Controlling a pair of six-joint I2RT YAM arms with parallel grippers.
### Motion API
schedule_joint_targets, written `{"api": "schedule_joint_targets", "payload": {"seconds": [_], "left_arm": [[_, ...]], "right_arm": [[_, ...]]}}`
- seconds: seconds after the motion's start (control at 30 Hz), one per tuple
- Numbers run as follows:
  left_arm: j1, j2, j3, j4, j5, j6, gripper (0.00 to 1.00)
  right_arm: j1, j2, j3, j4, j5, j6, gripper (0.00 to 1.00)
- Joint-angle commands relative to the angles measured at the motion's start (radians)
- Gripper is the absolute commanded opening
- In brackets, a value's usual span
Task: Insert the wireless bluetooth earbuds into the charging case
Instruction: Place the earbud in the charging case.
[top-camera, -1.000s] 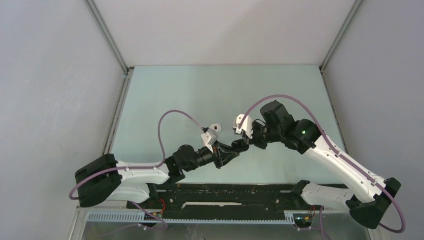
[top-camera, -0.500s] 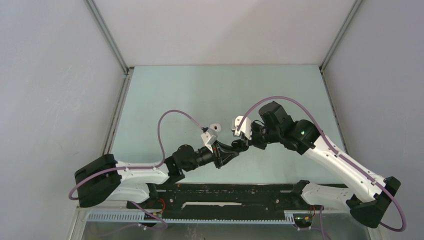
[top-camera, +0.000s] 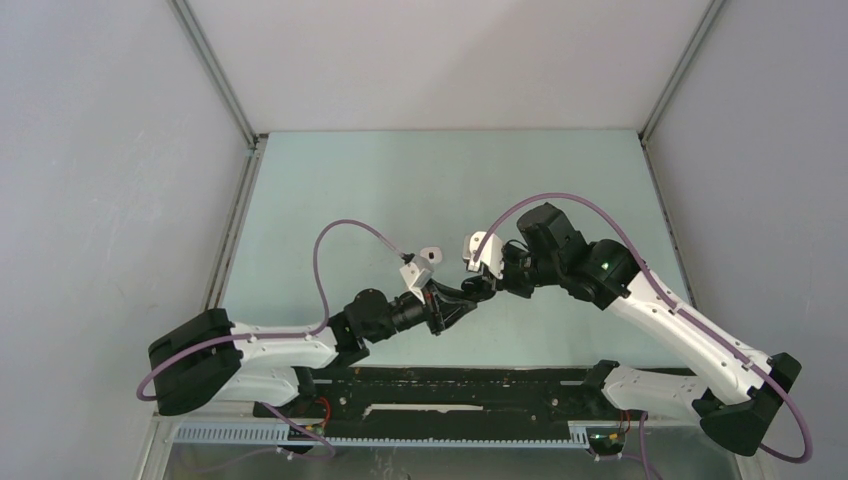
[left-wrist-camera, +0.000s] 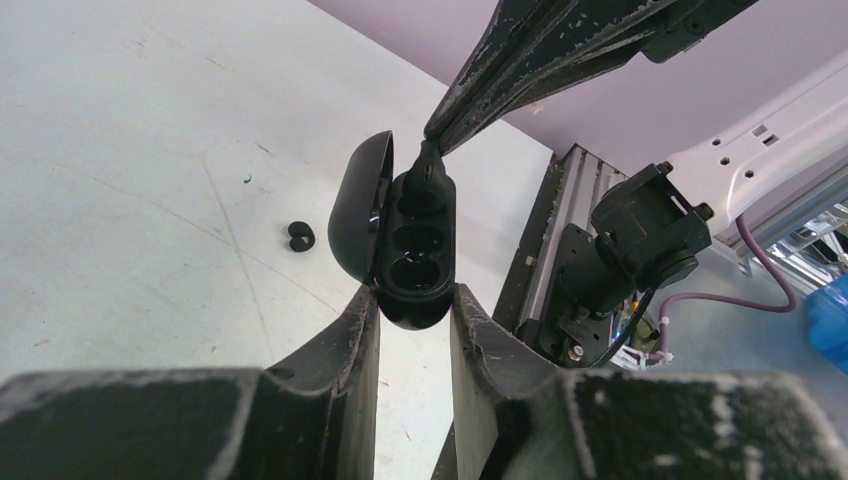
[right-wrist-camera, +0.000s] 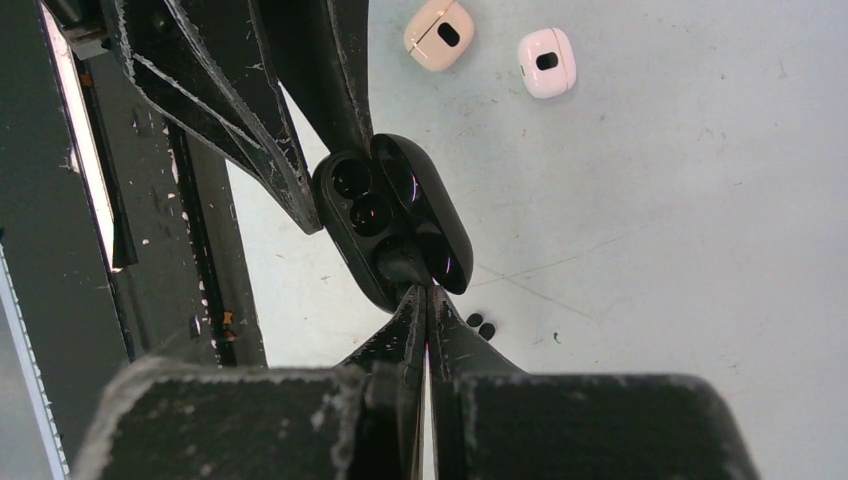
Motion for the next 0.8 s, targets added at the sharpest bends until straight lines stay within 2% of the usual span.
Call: {"api": "schedule_joint_targets", "payload": {"seconds": [0.0, 0.33, 0.47, 0.63, 0.77], "left_arm": [[0.005, -0.028, -0.014, 0.064, -0.029, -0.014, 0.0], [0.007, -0.026, -0.018, 0.074, -0.034, -0.018, 0.0], [0.008, -0.026, -0.022, 0.078, -0.045, -0.02, 0.0], [0.011, -0.028, -0.024, 0.08, -0.045, -0.017, 0.0], [0.011, -0.024, -0.023, 0.081, -0.042, -0.018, 0.0]], "right_arm": [[0.008, 0.011, 0.002, 0.005, 0.001, 0.001, 0.0], [0.02, 0.038, -0.012, 0.054, 0.067, 0.059, 0.0], [0.022, 0.035, -0.012, 0.046, 0.042, 0.053, 0.0], [0.024, 0.031, -0.011, 0.015, -0.008, 0.039, 0.14], [0.016, 0.017, -0.012, 0.009, -0.002, 0.046, 0.15]]}}
